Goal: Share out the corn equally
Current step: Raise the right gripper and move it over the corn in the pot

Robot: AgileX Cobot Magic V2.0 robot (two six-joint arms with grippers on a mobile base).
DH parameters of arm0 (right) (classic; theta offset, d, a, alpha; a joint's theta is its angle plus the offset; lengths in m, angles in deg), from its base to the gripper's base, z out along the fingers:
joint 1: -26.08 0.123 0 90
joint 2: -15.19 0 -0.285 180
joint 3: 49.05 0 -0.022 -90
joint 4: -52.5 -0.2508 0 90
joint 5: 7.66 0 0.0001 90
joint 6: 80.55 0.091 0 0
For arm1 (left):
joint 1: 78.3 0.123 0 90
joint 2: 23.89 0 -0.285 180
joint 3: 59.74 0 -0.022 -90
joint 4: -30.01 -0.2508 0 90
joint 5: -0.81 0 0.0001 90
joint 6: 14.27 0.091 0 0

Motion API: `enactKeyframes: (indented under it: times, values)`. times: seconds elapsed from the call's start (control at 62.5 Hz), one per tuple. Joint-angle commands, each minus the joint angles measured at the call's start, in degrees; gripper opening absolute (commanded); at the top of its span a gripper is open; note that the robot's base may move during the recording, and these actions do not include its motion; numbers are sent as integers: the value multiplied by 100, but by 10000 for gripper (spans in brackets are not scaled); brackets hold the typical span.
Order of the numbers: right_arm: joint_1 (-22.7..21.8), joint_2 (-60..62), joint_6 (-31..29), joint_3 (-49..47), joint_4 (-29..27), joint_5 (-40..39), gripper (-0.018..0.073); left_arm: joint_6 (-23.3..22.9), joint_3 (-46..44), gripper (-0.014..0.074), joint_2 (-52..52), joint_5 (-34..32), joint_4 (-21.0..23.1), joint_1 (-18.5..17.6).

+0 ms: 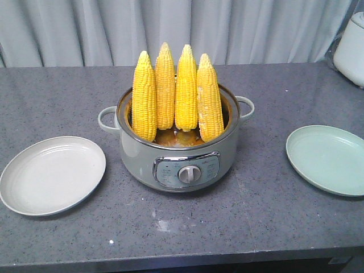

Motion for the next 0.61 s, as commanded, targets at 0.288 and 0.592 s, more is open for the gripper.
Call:
enactKeyframes:
  times: [0.288,0.592]
  values:
    - [4,-1489,-1059,-1589,414,1060,-1,-39,-1271,-6,-1394,590,-417,-28]
    - [4,-2353,-1966,-2166,407,1545,42,-34,-1734,15,-2362,826,-841,-197]
